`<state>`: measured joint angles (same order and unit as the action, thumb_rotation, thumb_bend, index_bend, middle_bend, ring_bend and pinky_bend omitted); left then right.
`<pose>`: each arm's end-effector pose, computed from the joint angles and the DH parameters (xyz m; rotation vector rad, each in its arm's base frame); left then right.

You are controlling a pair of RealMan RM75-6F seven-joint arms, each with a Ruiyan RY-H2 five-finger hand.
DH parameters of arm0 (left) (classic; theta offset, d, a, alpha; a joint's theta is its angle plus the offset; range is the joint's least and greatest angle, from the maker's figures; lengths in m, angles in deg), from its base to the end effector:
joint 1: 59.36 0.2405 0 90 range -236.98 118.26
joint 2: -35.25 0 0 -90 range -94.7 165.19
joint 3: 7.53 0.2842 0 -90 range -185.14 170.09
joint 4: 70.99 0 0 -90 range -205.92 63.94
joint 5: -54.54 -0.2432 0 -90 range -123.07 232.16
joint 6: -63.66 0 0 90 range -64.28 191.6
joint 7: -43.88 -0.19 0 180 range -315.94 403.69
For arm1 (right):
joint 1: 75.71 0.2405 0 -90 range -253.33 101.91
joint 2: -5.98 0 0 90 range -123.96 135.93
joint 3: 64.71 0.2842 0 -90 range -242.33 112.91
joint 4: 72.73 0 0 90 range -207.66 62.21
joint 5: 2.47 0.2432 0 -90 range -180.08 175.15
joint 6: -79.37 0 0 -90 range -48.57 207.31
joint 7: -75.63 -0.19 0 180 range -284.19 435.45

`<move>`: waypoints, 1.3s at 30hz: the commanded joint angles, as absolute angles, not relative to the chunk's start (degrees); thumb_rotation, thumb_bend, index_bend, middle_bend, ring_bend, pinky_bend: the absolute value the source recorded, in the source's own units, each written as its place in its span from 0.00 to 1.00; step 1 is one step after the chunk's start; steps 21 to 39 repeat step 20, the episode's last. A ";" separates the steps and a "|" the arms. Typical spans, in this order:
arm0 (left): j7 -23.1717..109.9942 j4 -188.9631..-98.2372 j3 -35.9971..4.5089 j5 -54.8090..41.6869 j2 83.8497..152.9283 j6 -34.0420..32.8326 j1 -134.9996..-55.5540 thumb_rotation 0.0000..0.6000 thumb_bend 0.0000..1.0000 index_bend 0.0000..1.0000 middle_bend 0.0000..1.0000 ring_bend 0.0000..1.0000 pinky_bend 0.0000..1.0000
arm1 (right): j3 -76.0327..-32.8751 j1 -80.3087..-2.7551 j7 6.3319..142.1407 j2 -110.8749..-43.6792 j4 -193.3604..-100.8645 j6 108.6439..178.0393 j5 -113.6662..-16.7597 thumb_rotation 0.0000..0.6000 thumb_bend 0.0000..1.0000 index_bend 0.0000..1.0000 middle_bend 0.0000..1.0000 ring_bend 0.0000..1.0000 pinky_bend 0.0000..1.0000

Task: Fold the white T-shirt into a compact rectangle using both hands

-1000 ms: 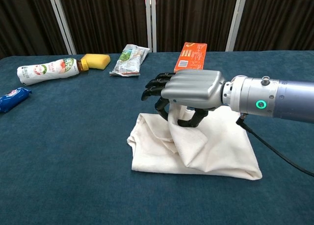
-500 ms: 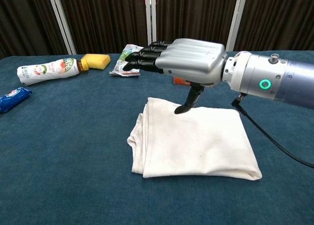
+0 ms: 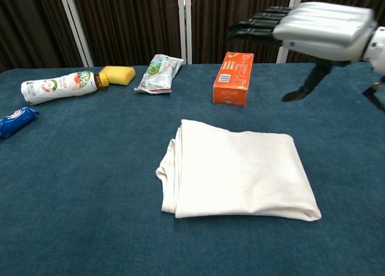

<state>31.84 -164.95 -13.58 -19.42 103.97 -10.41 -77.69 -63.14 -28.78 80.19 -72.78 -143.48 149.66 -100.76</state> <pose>-0.3089 0.3194 0.0955 -1.4838 -0.8921 -0.8342 -0.1458 -0.4270 0.0229 2.0767 -0.1641 1.1013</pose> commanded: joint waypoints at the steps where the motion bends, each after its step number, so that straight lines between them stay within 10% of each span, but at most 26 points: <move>1: 33.23 -163.25 -13.37 -21.18 104.98 -12.34 -76.88 1.00 0.00 0.00 0.00 0.00 0.00 | -63.87 -33.71 77.87 -69.52 -143.46 153.45 -97.67 1.00 0.00 0.00 0.00 0.00 0.00; 20: 39.18 -159.26 -9.95 -27.91 105.57 -20.72 -70.61 1.00 0.00 0.00 0.00 0.00 0.00 | -66.55 -59.46 75.85 -59.61 -161.38 165.30 -80.48 1.00 0.00 0.00 0.00 0.00 0.00; 39: 39.18 -159.26 -9.95 -27.91 105.57 -20.72 -70.61 1.00 0.00 0.00 0.00 0.00 0.00 | -66.55 -59.46 75.85 -59.61 -161.38 165.30 -80.48 1.00 0.00 0.00 0.00 0.00 0.00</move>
